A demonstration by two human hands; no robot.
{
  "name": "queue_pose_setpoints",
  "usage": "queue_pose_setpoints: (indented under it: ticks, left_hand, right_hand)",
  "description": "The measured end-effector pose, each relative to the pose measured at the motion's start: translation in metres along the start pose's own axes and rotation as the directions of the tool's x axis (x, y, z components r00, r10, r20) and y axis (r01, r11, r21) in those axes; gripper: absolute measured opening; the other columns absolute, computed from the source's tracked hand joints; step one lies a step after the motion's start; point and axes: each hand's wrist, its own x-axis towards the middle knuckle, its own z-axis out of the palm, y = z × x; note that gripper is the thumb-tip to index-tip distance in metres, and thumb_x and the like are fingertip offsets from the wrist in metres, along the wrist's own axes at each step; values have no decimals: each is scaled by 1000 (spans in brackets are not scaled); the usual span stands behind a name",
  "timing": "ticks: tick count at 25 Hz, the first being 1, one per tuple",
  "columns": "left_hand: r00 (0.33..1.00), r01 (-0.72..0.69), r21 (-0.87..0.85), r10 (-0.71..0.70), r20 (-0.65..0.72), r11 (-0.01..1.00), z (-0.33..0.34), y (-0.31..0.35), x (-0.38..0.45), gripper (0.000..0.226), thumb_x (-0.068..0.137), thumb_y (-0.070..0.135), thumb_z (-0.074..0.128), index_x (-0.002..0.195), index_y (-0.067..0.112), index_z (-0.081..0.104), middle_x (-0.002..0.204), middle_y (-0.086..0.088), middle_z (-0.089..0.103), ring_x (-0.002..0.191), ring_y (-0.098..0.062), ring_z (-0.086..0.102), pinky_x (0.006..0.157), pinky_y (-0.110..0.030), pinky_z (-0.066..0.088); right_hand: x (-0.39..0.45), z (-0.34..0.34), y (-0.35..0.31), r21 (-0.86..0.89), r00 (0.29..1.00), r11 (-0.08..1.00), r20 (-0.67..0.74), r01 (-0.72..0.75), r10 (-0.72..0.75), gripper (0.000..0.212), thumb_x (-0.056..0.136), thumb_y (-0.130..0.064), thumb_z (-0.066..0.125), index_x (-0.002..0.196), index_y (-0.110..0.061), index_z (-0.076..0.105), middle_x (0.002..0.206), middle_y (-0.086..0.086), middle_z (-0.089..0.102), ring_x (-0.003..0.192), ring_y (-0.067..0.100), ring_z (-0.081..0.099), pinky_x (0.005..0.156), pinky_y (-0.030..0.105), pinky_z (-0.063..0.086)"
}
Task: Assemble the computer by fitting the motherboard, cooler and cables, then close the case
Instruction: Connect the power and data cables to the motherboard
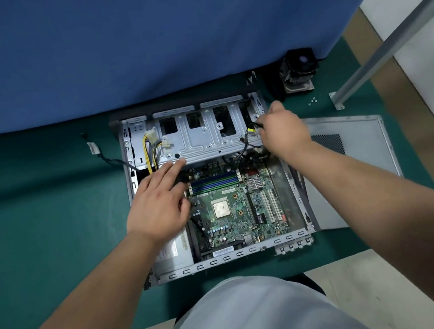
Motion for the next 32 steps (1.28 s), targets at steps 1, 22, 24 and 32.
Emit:
queue_pose_setpoints:
  ticks: [1, 22, 24, 32]
  left_hand:
    - [1000, 0, 4, 0, 4, 1000, 0, 0, 0, 41, 94, 43, 37, 108, 30, 73, 168, 8, 26, 152, -17, 27, 119, -44, 26]
    - [997, 15, -70, -10, 75, 997, -13, 3, 1, 41, 93, 47, 38, 119, 38, 68, 168, 12, 26, 153, -14, 25, 121, -42, 23]
    - [996, 60, -163, -48, 72, 985, -17, 6, 5, 42, 92, 48, 38, 124, 42, 66, 163, 15, 34, 151, -12, 28, 119, -40, 21]
    - [979, 202, -656, -161, 123, 727, -37, 75, 58, 28, 103, 25, 55, 129, 25, 67, 126, 9, 67, 118, -11, 58, 105, -33, 44]
  right_hand:
    - [0, 1, -5, -60, 1000, 998, 3, -5, 5, 25, 93, -3, 59, 115, -6, 71, 121, 16, 49, 89, 34, 59, 67, 40, 50]
    - [-47, 14, 24, 738, 990, 662, 127, -131, 54, 22, 97, -12, 56, 117, -22, 56, 79, -4, 75, 62, 17, 72, 67, 43, 63]
    - [-54, 17, 28, 774, 989, 619, 141, -134, 38, 20, 98, -10, 55, 113, -23, 55, 81, -5, 76, 66, 21, 74, 71, 44, 64]
    - [-63, 25, 26, 789, 993, 607, 119, -94, 0, 23, 100, -12, 51, 102, -34, 52, 86, -5, 76, 68, 16, 74, 76, 44, 64]
